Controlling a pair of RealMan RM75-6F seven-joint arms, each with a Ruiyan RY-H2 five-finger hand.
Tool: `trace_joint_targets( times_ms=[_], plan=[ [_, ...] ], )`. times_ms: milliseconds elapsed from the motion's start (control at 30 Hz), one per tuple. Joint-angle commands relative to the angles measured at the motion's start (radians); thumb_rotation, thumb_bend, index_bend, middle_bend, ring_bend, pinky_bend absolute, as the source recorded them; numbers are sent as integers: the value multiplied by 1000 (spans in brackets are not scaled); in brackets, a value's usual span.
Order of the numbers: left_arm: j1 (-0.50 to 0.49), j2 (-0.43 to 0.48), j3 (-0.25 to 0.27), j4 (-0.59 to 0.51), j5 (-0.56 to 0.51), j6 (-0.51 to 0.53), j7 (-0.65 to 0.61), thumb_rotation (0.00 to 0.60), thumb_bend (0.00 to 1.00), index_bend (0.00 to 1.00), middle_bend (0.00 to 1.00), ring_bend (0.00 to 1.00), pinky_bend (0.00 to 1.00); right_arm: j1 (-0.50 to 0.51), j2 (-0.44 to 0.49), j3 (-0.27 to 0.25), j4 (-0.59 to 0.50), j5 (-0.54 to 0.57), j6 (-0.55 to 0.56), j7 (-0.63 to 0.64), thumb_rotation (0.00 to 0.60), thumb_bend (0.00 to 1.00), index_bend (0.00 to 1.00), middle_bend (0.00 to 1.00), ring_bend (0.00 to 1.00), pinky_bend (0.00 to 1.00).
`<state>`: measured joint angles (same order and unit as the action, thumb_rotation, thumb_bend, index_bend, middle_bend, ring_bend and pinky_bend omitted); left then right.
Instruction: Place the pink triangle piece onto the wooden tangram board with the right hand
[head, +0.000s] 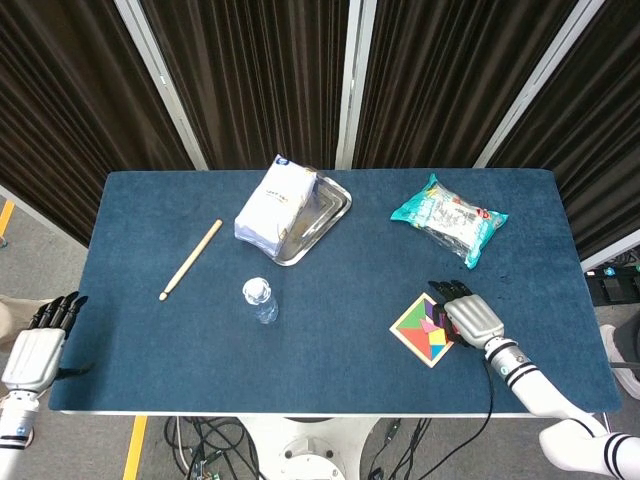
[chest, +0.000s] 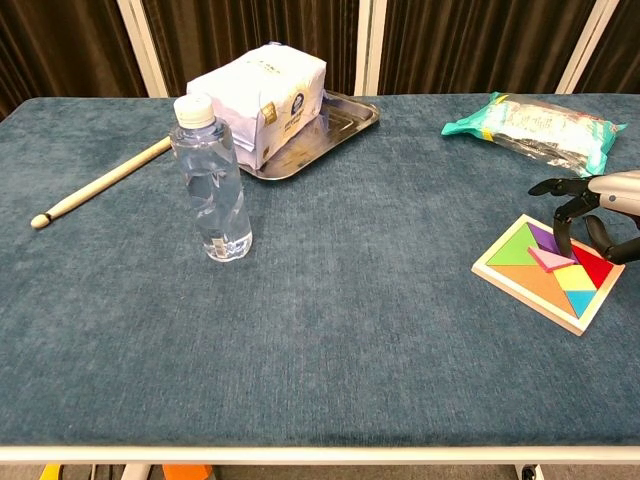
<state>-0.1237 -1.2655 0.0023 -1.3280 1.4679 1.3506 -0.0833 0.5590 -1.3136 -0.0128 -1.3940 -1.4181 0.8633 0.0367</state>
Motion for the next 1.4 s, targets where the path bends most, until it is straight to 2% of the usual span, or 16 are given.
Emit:
trace_joint_targets(
  times_ms=[33,400,1400],
  plan=[
    [0,0,0,0,0,0,0,600,0,45,0,0,102,0,2,0,-3,-2,1,-1,531,870,512,22,0,0],
    [-1,2,-2,-3,3,4,-2,600,0,45,0,0,102,-2,5,10,-19,-25,32,22,535,873,528,33,0,0],
    [0,2,-2,6,2,3,-13,600,0,45,0,0,103,32,-25,5,-30,-19,-19,-1,548,870,514,26,0,0]
  ],
)
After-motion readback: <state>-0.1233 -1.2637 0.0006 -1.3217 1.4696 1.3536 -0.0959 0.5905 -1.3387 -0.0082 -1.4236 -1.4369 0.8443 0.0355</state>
